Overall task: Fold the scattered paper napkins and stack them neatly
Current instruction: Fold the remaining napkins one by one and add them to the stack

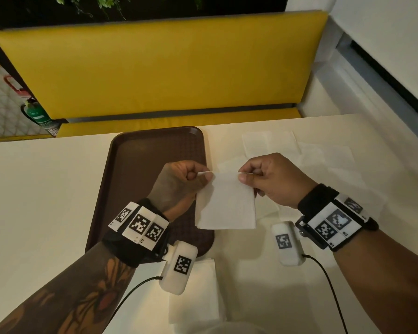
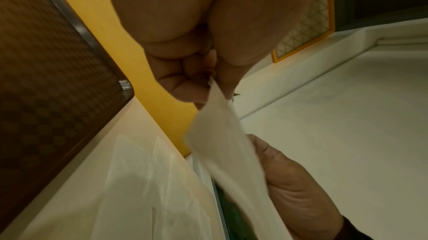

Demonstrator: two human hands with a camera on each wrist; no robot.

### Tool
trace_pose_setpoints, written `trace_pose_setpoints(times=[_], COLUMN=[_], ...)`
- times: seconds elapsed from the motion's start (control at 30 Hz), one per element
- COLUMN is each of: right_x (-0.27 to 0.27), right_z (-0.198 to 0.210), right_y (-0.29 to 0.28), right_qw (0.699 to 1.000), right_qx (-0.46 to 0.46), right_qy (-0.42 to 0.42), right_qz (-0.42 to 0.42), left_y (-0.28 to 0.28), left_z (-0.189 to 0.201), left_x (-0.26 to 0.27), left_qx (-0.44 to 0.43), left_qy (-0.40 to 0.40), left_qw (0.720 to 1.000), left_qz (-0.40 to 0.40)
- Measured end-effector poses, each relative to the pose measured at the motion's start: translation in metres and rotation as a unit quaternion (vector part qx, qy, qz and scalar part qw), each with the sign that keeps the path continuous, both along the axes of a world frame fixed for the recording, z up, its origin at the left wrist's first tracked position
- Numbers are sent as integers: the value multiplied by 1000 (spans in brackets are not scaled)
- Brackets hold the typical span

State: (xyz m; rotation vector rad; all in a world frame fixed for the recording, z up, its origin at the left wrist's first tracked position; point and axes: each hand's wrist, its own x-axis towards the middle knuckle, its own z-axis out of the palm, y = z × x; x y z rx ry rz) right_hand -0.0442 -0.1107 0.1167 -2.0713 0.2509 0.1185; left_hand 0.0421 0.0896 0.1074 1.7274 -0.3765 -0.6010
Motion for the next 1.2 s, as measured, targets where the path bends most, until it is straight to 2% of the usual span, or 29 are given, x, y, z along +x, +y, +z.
trace_pose_setpoints(times=[0.1, 0.23, 0.33, 0.5, 0.73, 0.8, 0.87, 0.97, 1.1, 1.2], right_x=[-2, -12, -23, -43, -63, -68, -74, -80, -82, -80], right_z=[-5, -27, -49, -86, -113, -114, -110, -106, -114, -114], right_y=[14, 39, 66, 101, 123, 126, 129, 131, 135, 135], right_qw=[1000, 993, 984, 976, 977, 969, 955, 934, 914, 920], right_qx=[8, 33, 3, -57, -139, -200, -261, -275, -283, -270], right_qy=[22, 94, 136, 160, 139, 113, 49, -17, 14, 37], right_qz=[12, 70, 120, 137, 88, 95, 135, 227, 290, 280], left_y=[21, 61, 87, 110, 112, 111, 112, 113, 110, 105], left_z=[-7, -32, -53, -80, -101, -101, -99, -96, -96, -94], left_x=[-2, -15, -35, -74, -105, -112, -120, -126, -128, -126], left_qx=[5, 112, 188, 324, 361, 394, 414, 388, 418, 440], left_qy=[62, 74, 77, -8, -75, -120, -196, -278, -296, -294], left_qw=[998, 990, 978, 945, 930, 911, 888, 876, 837, 824], left_qz=[-22, -33, -37, -38, 3, -14, -34, -76, -192, -203])
